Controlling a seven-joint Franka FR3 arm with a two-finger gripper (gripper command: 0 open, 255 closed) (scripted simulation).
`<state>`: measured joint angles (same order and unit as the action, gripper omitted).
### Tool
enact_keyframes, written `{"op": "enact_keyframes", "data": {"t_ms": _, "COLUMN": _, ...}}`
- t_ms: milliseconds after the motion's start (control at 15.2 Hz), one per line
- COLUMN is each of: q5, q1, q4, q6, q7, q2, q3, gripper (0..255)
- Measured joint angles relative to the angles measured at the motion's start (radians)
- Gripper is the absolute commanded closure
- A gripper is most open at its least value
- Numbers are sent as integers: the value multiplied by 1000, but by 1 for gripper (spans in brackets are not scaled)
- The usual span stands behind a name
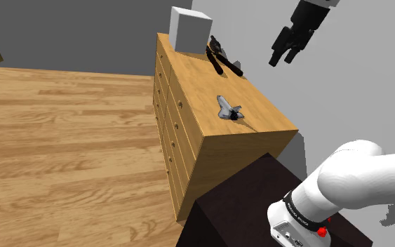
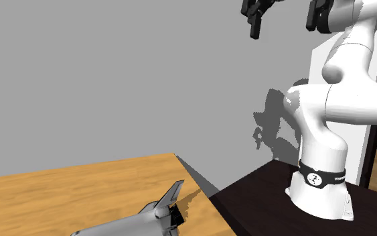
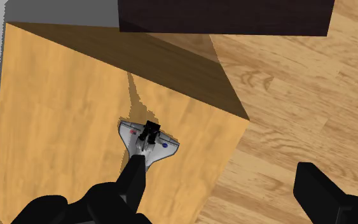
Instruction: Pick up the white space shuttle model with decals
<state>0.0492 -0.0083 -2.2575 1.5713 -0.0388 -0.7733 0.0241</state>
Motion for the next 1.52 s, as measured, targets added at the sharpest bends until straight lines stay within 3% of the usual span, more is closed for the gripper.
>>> {"op": "enact_keyframes", "data": {"t_ms": 132, "q5": 1, "q1": -2, "q4": -3, "q6": 14, "q7": 5, "q2": 12, "q3": -1, "gripper": 0}}
{"op": "enact_keyframes", "data": {"t_ms": 396, "q5": 14, "q1": -19, "q4": -55, "q6": 127, "q7": 25, "q2": 80, "q3": 9, "gripper": 0}}
{"op": "enact_keyframes", "data": {"t_ms": 1188, "q5": 56, "q1": -77, "q4": -76, "q6": 474, "q7": 99, "q2": 425, "q3": 47, "gripper": 0}}
{"op": "enact_keyframes", "data": {"t_ms": 1518, "q5": 67, "q1": -100, "q4": -22, "q6": 587, "q7": 127, "q2": 600, "q3": 67, "gripper": 0}}
